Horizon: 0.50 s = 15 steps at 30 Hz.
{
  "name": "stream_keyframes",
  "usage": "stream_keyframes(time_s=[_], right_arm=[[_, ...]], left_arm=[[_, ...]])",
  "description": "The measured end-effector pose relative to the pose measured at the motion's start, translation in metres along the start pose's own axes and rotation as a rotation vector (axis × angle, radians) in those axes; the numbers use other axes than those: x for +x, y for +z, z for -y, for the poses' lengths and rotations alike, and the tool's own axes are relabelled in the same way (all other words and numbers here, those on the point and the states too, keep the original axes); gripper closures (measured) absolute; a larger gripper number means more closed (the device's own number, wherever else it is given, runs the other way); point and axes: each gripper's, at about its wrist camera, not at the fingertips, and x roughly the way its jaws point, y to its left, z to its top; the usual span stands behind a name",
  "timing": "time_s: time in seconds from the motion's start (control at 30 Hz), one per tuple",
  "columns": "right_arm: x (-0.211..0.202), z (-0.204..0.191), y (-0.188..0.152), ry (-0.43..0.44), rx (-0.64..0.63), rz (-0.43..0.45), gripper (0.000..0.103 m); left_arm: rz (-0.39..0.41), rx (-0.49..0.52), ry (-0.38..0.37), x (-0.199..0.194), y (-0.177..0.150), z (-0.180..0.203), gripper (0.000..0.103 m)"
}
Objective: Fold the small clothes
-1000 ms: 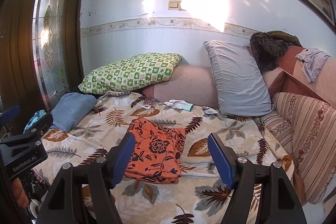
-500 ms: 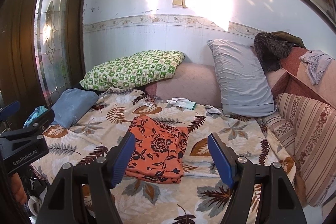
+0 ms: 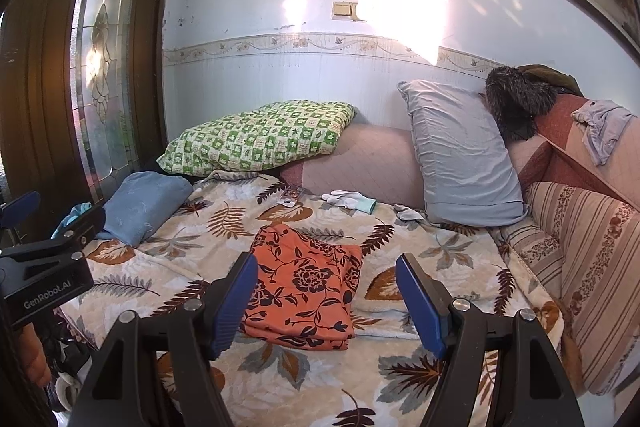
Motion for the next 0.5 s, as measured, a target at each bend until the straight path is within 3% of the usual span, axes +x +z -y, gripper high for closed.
stream_keyframes(time_s=[0.5], right_arm=[[-0.012, -0.006, 0.0, 0.008, -0.01, 0.024, 0.028]], left_arm=[[0.006, 0.01, -0.051, -0.012, 0.003, -0.002, 0.002]])
